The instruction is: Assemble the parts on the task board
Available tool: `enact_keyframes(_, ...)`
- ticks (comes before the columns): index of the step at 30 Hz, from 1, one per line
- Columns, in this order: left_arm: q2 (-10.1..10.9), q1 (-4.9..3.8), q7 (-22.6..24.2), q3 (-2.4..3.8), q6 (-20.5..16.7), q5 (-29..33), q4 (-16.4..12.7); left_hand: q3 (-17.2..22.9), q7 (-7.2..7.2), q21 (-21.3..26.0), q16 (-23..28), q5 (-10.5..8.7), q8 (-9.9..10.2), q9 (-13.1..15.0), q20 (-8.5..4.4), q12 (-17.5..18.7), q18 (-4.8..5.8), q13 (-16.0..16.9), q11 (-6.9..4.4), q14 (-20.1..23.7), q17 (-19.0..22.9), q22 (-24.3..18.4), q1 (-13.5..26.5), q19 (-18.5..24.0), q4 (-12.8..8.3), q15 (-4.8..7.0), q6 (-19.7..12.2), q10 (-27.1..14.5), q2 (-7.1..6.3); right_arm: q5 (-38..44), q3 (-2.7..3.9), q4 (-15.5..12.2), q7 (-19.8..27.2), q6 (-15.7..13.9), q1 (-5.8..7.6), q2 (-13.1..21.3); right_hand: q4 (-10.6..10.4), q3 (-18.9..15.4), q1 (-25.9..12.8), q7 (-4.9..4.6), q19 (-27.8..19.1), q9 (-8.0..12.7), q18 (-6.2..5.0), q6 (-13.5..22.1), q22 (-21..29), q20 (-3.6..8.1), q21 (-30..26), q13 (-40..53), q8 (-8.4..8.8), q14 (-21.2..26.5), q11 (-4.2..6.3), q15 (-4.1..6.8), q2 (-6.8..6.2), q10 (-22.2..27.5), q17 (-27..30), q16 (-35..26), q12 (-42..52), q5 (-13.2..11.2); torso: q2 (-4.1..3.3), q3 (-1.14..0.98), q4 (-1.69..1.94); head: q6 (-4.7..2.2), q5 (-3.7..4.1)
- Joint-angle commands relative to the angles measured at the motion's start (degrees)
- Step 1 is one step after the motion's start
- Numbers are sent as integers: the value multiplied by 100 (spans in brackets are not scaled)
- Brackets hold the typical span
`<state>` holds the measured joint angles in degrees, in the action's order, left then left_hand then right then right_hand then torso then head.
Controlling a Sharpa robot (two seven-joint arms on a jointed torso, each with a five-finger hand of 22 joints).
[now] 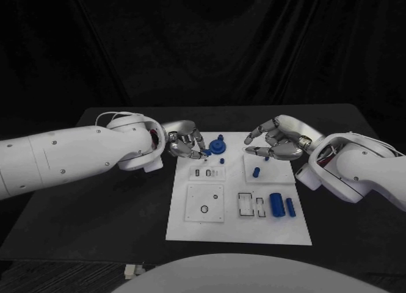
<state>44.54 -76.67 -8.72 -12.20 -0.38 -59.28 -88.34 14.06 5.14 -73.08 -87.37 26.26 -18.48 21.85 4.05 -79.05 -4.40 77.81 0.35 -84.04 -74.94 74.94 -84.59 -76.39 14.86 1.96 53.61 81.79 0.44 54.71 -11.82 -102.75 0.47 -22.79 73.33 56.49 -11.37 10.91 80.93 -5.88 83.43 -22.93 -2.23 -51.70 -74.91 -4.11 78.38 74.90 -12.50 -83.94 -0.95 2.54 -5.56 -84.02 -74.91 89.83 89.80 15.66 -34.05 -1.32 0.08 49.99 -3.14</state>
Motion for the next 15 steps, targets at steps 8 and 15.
enact_keyframes(8,-578,-453,-1518,7,2266,49,406,1197,-4,30,-129,21,-755,313,5,-30,-10,-98,9,-420,-1267,782,633,-4,-996,37,-203,-13,-112,390,3,-45,-237,47,16,21,16,54,137,-7,-69,24,-87,-61,-1098,-14,-76,1510,-67,-606,-36,-47,43,-598,-1509,17,20,68,33,-51,-64,1,105)
enact_keyframes(15,-1040,-540,-1986,7,2938,440,827,1735,-29,-121,-263,17,-981,643,-12,-554,33,525,-11,-596,-1506,906,1242,-184,-1482,56,-254,375,-132,403,2,-26,-287,225,2,4,15,67,173,-12,-106,37,-101,-66,-1078,-19,-138,1510,-82,-606,-43,-54,73,-598,-1509,17,20,105,42,-69,-80,1,148)
